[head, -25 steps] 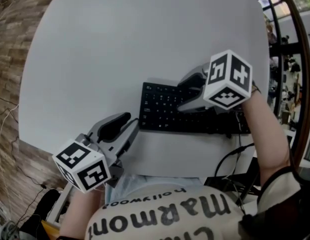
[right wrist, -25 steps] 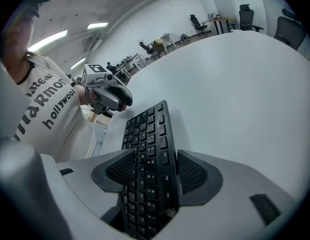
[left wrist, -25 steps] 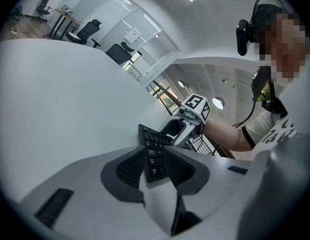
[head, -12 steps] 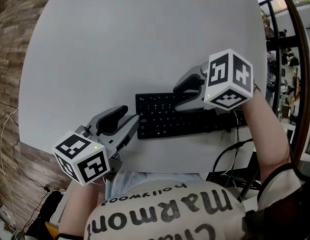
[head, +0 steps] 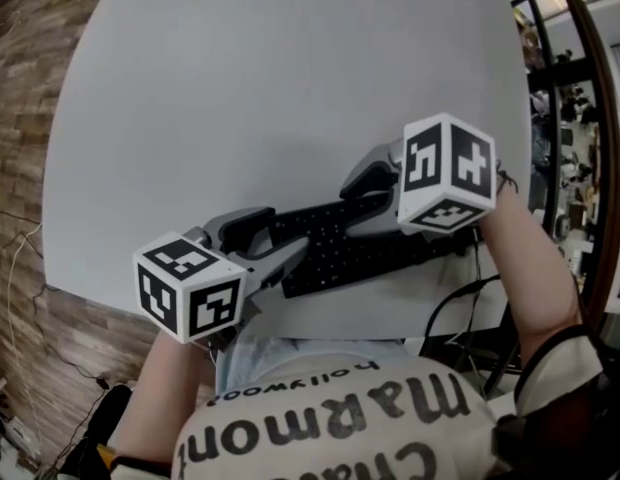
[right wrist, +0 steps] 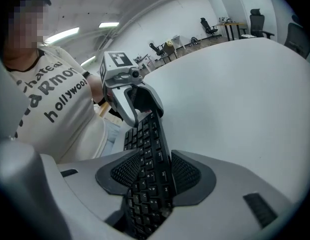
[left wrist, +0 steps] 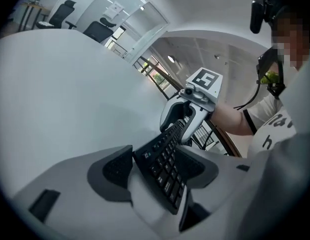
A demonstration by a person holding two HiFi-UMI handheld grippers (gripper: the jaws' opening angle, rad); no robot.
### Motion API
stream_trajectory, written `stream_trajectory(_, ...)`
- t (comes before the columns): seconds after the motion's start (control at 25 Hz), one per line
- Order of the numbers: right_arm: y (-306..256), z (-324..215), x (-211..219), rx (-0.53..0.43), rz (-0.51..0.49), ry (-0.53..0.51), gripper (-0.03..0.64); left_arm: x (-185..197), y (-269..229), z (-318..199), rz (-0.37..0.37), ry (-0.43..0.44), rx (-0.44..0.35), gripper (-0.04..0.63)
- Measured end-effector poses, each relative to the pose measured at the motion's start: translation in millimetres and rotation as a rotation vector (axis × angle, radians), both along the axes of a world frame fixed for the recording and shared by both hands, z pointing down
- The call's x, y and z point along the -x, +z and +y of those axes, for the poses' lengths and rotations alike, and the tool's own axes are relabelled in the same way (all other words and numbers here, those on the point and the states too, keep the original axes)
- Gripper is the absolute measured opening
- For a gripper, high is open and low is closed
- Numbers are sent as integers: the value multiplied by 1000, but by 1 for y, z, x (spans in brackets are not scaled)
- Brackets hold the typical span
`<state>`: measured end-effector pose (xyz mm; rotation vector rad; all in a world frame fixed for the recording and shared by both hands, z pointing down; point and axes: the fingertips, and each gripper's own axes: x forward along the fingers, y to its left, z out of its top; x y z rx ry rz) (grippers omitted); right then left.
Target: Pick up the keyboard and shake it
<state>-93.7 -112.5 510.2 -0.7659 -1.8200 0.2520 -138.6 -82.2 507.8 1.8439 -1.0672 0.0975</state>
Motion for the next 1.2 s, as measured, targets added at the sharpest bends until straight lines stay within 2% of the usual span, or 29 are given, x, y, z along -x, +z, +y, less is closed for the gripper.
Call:
stream_trajectory(0.2, -1, -2, 1, 6, -20, 29, 213, 6, -3, -1, 25, -32, -5, 219)
stream_trajectory(0.44, -4, -5, 2, 24, -53, 59, 213, 13, 1, -3, -55, -54, 5, 117)
stream_trajectory(0.68, -5, -12, -3, 32, -75, 36, 215, 10, -3, -9, -103, -59, -30, 114)
stream_trajectory(1.2, -4, -2, 15, 34, -76, -64, 213, 15, -25, -11, -126, -65, -110, 107)
